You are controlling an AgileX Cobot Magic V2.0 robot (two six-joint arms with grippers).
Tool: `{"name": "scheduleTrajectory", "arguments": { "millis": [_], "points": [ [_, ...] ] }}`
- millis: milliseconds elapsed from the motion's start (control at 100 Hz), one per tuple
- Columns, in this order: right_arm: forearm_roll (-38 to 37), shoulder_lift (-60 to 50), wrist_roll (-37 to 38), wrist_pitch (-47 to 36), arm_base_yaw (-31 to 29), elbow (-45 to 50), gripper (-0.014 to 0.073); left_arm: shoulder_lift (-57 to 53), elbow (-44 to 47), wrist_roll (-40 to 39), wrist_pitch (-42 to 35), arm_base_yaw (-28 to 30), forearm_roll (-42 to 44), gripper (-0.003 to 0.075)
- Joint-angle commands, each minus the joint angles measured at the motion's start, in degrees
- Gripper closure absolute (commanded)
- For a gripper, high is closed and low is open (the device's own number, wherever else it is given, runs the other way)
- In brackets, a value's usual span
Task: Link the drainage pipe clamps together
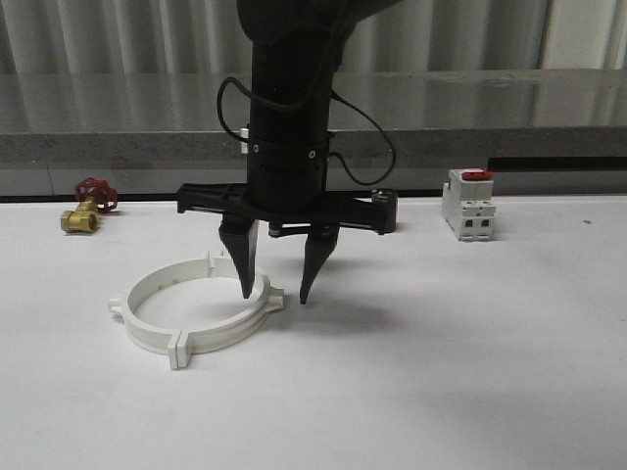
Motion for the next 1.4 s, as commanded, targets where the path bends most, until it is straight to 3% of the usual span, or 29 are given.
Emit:
{"name": "scheduleTrajectory", "arguments": {
  "millis": [0,180,250,320,470,940,1230,1390],
  "points": [
    [-1.64,-6.60,-1.23,0.56,-0.03,-1.90,0.0190,0.68,-1.42,0.13,-4.57,-0.03,0.01,0.0741],
    [-7.31,-11.26,-6.59,4.41,-0.03,-0.65,0.0195,0.68,-1.42,0.13,-4.57,-0.03,0.01,0.0741],
    [-9.92,-13.73,-8.00,4.68,-0.03,1.13,0.0239,0.68,-1.42,0.13,-4.57,-0.03,0.01,0.0741],
    [-12.00,-16.18,-8.54,4.14,-0.09,3.95,0.0333,0.68,-1.42,0.13,-4.57,-0.03,0.01,0.0741],
    [-14.86,-22.30,-8.54,2.77,-1.41,9.91,0.0669,0.68,-1.42,0.13,-4.57,-0.03,0.01,0.0741],
    [-14.66,-41.10,-19.69,-8.48,-13.54,33.52,0.0655,0.68,-1.42,0.13,-4.57,-0.03,0.01,0.0741],
    [-1.10,-53.83,-36.44,-15.70,-26.66,46.94,0.0655,0.68,-1.42,0.13,-4.57,-0.03,0.01,0.0741],
    [3.04,-59.37,-42.03,-17.20,-33.35,53.03,0.0655,0.68,-1.42,0.13,-4.57,-0.03,0.01,0.0741]
  ]
}}
